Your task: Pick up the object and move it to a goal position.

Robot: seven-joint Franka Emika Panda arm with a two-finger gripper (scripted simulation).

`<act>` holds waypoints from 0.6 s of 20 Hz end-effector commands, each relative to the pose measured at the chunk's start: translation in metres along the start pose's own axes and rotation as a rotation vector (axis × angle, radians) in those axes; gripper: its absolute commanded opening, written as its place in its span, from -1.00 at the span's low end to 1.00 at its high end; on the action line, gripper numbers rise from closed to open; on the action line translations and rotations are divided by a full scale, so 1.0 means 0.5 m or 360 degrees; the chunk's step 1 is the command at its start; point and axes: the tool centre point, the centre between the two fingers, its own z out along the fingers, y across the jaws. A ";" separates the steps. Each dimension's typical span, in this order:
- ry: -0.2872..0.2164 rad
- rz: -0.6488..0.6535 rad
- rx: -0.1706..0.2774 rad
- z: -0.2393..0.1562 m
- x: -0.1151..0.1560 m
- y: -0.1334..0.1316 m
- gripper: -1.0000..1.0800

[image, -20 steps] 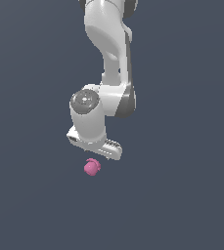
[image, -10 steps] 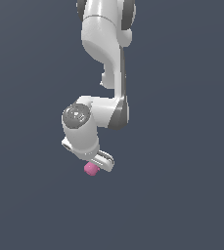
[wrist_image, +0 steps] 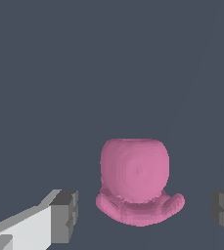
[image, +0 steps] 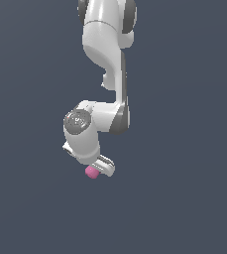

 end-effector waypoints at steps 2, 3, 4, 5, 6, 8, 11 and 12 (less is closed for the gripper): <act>-0.0002 0.0003 -0.0001 0.036 -0.001 0.001 0.92; -0.0002 0.0003 -0.0001 0.049 -0.002 0.001 0.92; -0.0001 0.0004 -0.0001 0.059 -0.002 0.002 0.92; -0.0001 0.0004 -0.0001 0.068 -0.002 0.001 0.92; -0.0001 0.0005 -0.0001 0.075 -0.002 0.002 0.92; -0.0001 0.0005 -0.0001 0.084 -0.001 0.001 0.92; -0.0001 0.0005 -0.0001 0.084 0.001 0.001 0.92; -0.0001 0.0005 -0.0001 0.083 0.001 0.001 0.92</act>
